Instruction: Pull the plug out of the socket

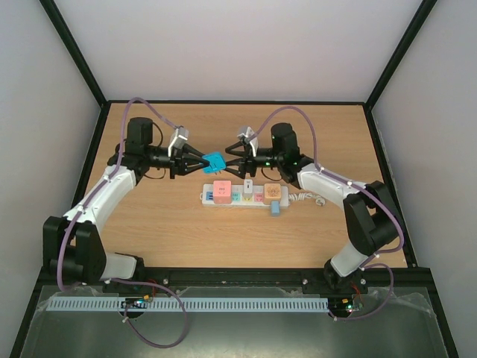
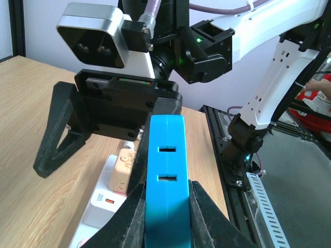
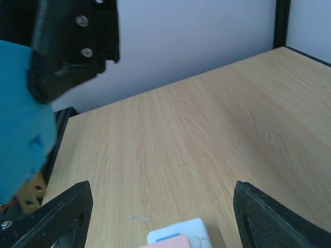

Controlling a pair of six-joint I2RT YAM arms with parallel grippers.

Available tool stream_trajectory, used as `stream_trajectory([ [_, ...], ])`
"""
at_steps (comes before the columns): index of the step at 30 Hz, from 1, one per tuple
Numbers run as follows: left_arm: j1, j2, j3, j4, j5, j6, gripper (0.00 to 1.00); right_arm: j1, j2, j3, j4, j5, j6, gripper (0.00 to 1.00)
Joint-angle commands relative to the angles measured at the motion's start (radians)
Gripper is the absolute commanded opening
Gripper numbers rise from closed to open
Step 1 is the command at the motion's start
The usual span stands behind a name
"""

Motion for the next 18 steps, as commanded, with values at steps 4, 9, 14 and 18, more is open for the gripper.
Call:
stream_trajectory([
  [4, -0.009, -0.029, -0.036, 0.168, 0.013, -0.135, 0.03, 0.037, -0.027, -0.023, 0.047, -0.091, -0.002, 0.74],
  [9, -0.009, -0.029, -0.056, 0.239, -0.001, -0.193, 0.03, 0.055, -0.04, -0.024, 0.019, -0.092, -0.022, 0.74],
  [14, -0.011, -0.03, -0.068, 0.247, -0.003, -0.192, 0.03, 0.055, -0.043, -0.009, 0.005, -0.068, -0.024, 0.73],
  [18, -0.014, -0.031, -0.073, 0.228, -0.005, -0.167, 0.03, 0.055, -0.044, 0.019, -0.029, -0.054, -0.03, 0.68],
])
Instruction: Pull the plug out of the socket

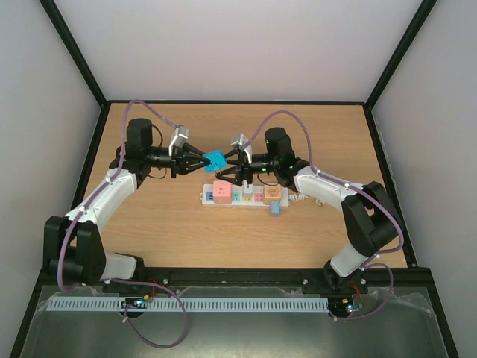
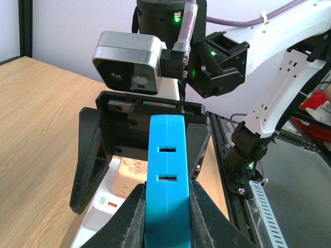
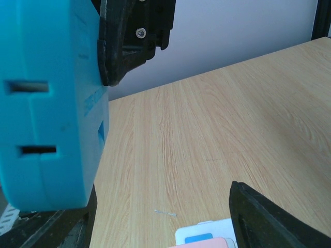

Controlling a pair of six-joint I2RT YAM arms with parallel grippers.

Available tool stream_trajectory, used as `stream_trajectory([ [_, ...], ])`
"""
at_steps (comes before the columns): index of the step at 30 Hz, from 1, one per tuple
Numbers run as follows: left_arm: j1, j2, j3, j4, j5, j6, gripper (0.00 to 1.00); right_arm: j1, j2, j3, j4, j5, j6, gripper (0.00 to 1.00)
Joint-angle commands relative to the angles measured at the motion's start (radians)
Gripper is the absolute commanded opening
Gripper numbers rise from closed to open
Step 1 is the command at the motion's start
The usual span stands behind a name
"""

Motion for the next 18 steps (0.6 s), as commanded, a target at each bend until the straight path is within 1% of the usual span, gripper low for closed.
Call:
stream_trajectory([
  [1, -0.008, -0.024, -0.008, 0.011, 0.013, 0.021, 0.03, 0.005, -0.042, 0.043, -0.037, 0.014, -0.02, 0.67],
  [8, -0.018, -0.023, -0.003, -0.05, -0.001, 0.091, 0.03, 0.002, -0.042, 0.064, -0.048, 0.01, -0.006, 0.64],
  [14, -0.023, -0.019, -0.006, -0.066, -0.012, 0.119, 0.03, 0.001, -0.047, 0.062, -0.049, 0.018, -0.002, 0.63],
  [18, -0.024, -0.019, -0.008, -0.072, -0.021, 0.126, 0.03, -0.001, -0.051, 0.062, -0.051, -0.009, 0.002, 0.63],
])
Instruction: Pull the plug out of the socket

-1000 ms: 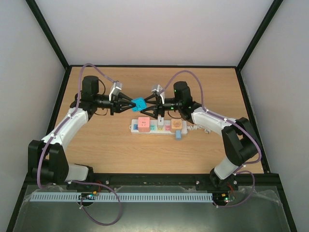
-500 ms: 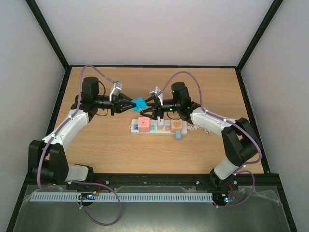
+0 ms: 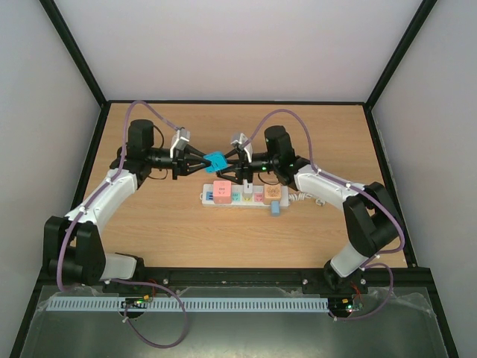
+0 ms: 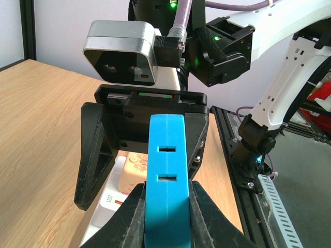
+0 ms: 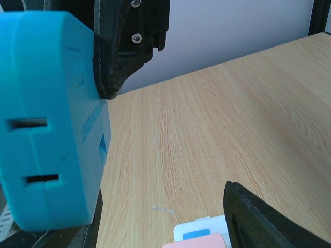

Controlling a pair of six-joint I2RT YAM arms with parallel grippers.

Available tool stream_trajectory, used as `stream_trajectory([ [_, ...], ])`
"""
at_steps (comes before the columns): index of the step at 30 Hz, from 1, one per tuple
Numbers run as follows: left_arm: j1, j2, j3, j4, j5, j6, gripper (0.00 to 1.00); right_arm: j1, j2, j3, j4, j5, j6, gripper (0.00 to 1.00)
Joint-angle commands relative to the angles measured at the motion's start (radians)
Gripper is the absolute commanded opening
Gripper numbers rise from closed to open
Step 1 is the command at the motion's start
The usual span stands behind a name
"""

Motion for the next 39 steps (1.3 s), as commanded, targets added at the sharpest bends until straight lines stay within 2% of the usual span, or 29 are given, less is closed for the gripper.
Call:
stream_trajectory([
  [1, -0.009, -0.018, -0.005, -0.03, -0.001, 0.037, 0.03, -0.001, -0.045, 0.033, 0.021, -0.031, 0.011, 0.63],
  [16, -0.011, 0.003, -0.013, -0.048, -0.038, 0.072, 0.03, -0.001, -0.058, 0.025, 0.015, -0.047, 0.012, 0.62],
  [25, -0.014, 0.01, -0.012, -0.037, -0.039, 0.062, 0.03, 0.0, -0.056, 0.007, 0.08, -0.006, 0.064, 0.62],
  [39, -0.024, -0.003, -0.01, -0.135, 0.013, 0.177, 0.03, -0.021, -0.055, 0.009, 0.103, 0.043, 0.092, 0.57],
])
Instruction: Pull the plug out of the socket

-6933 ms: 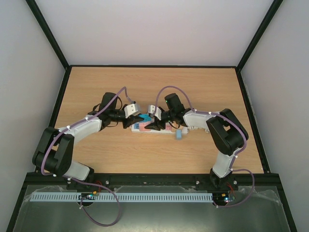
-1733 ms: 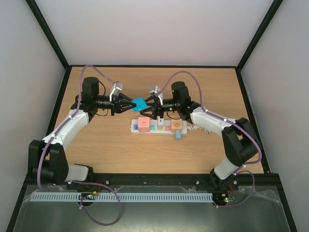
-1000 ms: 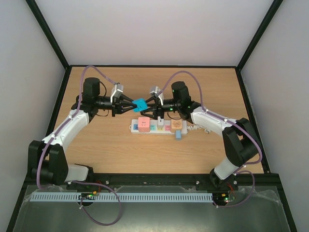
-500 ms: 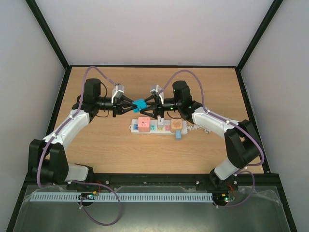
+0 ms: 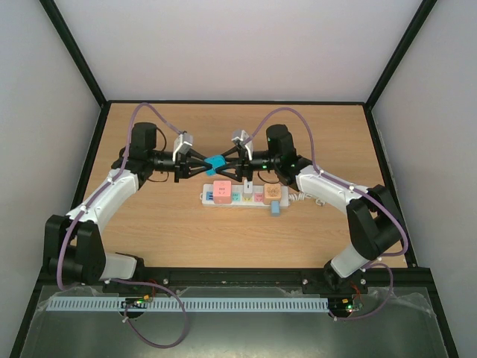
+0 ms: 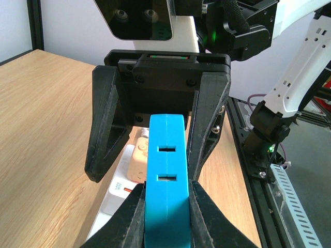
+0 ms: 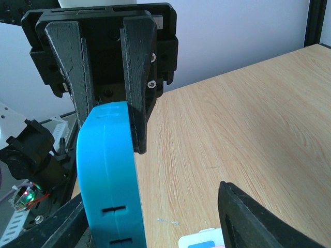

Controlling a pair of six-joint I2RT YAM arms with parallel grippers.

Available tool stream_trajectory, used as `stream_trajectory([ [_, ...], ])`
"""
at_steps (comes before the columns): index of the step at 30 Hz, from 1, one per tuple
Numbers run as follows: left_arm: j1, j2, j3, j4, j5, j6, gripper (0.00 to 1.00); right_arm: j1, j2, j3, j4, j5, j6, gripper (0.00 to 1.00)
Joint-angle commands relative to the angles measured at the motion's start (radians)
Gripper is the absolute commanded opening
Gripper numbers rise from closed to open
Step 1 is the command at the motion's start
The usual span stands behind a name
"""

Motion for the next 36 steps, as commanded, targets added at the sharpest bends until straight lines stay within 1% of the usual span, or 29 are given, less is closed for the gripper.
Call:
stream_trajectory([
  [1, -0.013, -0.008, -0.004, -0.07, 0.069, 0.086, 0.03, -0.021, -0.029, 0.007, 0.08, 0.03, 0.04, 0.56],
  [8, -0.052, -0.009, 0.008, -0.129, 0.015, 0.152, 0.03, -0.026, -0.018, 0.007, 0.115, 0.041, 0.089, 0.55],
  [13, -0.054, -0.007, 0.018, -0.134, 0.009, 0.146, 0.03, -0.029, -0.014, 0.01, 0.109, 0.08, 0.086, 0.55],
  [16, -0.053, 0.006, 0.019, -0.102, 0.016, 0.1, 0.03, -0.029, -0.021, 0.008, 0.084, 0.063, 0.047, 0.55],
  [18, -0.051, 0.014, 0.019, -0.08, 0.015, 0.068, 0.03, -0.028, -0.027, 0.005, 0.058, 0.026, 0.012, 0.58],
  [22, -0.034, 0.032, 0.021, -0.034, 0.034, 0.014, 0.03, -0.022, -0.038, 0.005, -0.027, -0.06, -0.078, 0.7],
  [25, -0.032, 0.038, 0.019, -0.025, 0.029, 0.006, 0.03, -0.005, -0.04, 0.011, -0.104, -0.069, -0.165, 0.73],
  [28, -0.03, 0.031, 0.008, -0.002, 0.025, -0.015, 0.03, 0.015, -0.029, 0.026, -0.141, -0.072, -0.192, 0.73],
  [31, -0.03, 0.026, 0.002, 0.009, 0.025, -0.022, 0.03, 0.035, -0.015, 0.032, -0.133, -0.038, -0.188, 0.72],
  [36, -0.03, 0.015, -0.003, 0.0, 0.024, -0.008, 0.03, 0.038, 0.004, 0.044, -0.079, 0.019, -0.111, 0.67],
])
